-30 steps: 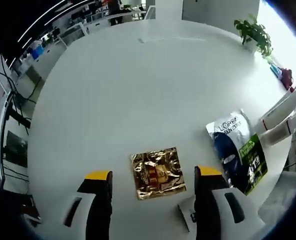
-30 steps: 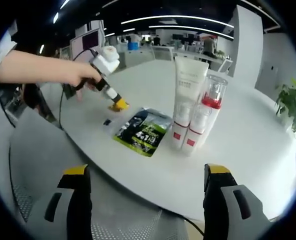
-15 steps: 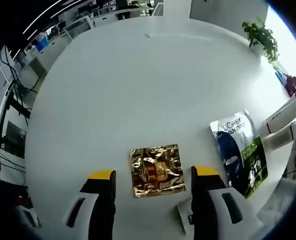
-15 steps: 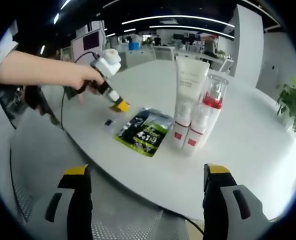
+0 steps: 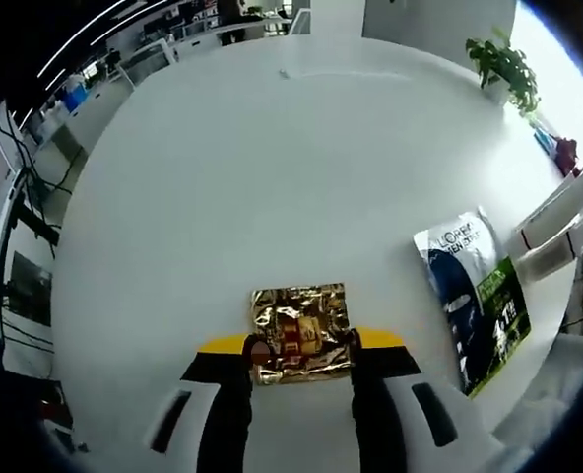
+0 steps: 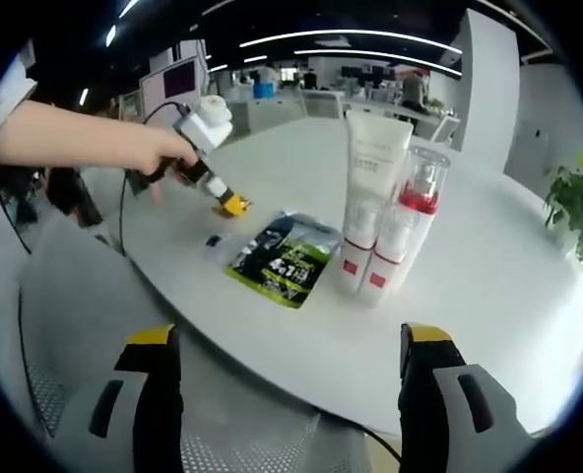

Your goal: Arrange the skincare products in the storage area until every visible bottle or jar stands upright without overlapping.

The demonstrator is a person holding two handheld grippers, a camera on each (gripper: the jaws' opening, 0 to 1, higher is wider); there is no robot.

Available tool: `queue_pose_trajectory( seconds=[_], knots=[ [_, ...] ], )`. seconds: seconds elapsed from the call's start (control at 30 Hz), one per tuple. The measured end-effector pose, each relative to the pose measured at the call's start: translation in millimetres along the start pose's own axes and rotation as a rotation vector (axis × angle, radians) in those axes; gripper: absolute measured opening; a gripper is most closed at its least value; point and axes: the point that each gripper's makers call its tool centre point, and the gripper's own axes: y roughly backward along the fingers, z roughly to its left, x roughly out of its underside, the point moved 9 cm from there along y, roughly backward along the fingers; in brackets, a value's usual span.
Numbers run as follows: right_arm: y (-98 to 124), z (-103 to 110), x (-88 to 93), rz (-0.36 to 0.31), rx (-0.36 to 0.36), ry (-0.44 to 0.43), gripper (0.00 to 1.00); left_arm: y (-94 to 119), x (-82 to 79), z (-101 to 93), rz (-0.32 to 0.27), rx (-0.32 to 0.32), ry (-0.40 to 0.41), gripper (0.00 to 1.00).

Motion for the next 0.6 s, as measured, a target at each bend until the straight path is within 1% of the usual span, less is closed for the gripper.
queue_pose_trajectory(
  seconds=[0.07, 0.1, 0.13, 0.17, 0.23, 0.27, 0.3, 0.33, 0.37, 0.43, 0.5, 0.53, 0.57, 0.6],
  knots=[
    [0, 0, -0.1, 0.0, 0.002, 0.001, 0.92, 2, -5.1, -0.7, -0.038, 0.023, -0.062, 0.38],
    [0, 0, -0.1, 0.001, 0.002, 0.002, 0.92, 5, -6.0, -1.5, -0.031, 0.031, -0.089, 0.38],
    [0, 0, -0.2, -0.001, 0.003, 0.002, 0.92, 8, -8.5, -4.2, -0.045, 0.058, -0.138, 0.38],
    [0, 0, -0.2, -0.002, 0.003, 0.002, 0.92, 11, -10.6, -5.7, -0.061, 0.063, -0.17, 0.38],
    [0, 0, 0.0, -0.002, 0.002, 0.003, 0.92, 10, -14.8, -1.5, -0.067, 0.089, -0.275, 0.38],
    [0, 0, 0.0, -0.002, 0.002, 0.005, 0.92, 14, -21.6, -2.3, -0.076, 0.099, -0.349, 0.38],
    [0, 0, -0.1, -0.001, 0.002, 0.006, 0.92, 17, -25.8, -3.7, -0.083, 0.111, -0.393, 0.38],
    [0, 0, -0.1, -0.001, 0.001, 0.007, 0.92, 19, -31.0, -7.8, -0.099, 0.141, -0.462, 0.38],
    [0, 0, -0.2, -0.001, 0.001, 0.007, 0.92, 21, -33.5, -9.6, -0.099, 0.149, -0.491, 0.38],
    [0, 0, -0.2, -0.002, 0.0, 0.006, 0.92, 21, -36.0, -10.8, -0.087, 0.205, -0.593, 0.38],
    [0, 0, -0.2, 0.0, 0.002, 0.008, 0.92, 23, -39.1, -17.5, -0.093, 0.235, -0.654, 0.38],
    [1, 0, -0.2, 0.001, 0.002, 0.009, 0.92, 23, -40.2, -18.5, -0.082, 0.249, -0.671, 0.38],
    [1, 0, -0.3, 0.001, 0.002, 0.008, 0.92, 27, -40.7, -25.9, -0.077, 0.274, -0.696, 0.38],
    [1, 0, -0.3, 0.0, 0.002, 0.007, 0.92, 27, -42.1, -27.1, -0.075, 0.288, -0.709, 0.38]
  ],
)
